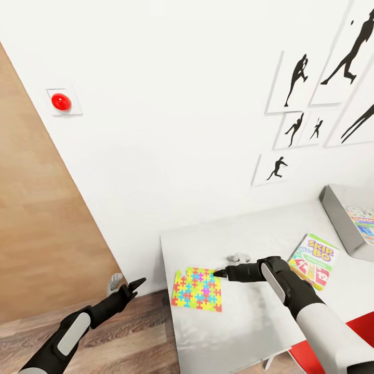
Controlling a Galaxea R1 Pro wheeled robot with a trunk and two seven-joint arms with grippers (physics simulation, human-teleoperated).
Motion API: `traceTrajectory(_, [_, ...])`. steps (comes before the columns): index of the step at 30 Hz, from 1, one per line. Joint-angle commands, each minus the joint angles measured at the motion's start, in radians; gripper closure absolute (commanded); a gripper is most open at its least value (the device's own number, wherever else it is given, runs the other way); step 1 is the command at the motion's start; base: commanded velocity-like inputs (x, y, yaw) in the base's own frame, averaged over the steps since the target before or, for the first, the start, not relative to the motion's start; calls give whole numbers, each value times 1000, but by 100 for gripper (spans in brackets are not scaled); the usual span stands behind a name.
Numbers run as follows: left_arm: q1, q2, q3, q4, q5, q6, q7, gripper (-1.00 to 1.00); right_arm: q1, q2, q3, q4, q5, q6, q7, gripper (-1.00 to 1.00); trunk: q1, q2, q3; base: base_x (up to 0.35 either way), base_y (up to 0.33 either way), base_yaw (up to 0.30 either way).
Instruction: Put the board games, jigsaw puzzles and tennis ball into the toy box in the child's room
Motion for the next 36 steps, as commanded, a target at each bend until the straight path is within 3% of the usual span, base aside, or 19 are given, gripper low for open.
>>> traceTrajectory(1, [0,1,-3,0,10,7,0,-100,-1,0,3,-1,-1,4,1,-100,0,-1,-2,0,0,61])
traceTrajectory(16, [2,1,-3,0,11,6,-2,-100,1,12,14,-4,1,56,5,-100,0,-1,-2,0,0,127])
traceTrajectory(36, [2,-1,-3,-2,12,6,-3,-100,1,13,10,-6,-1,78,9,-100,0,-1,-2,0,0,16])
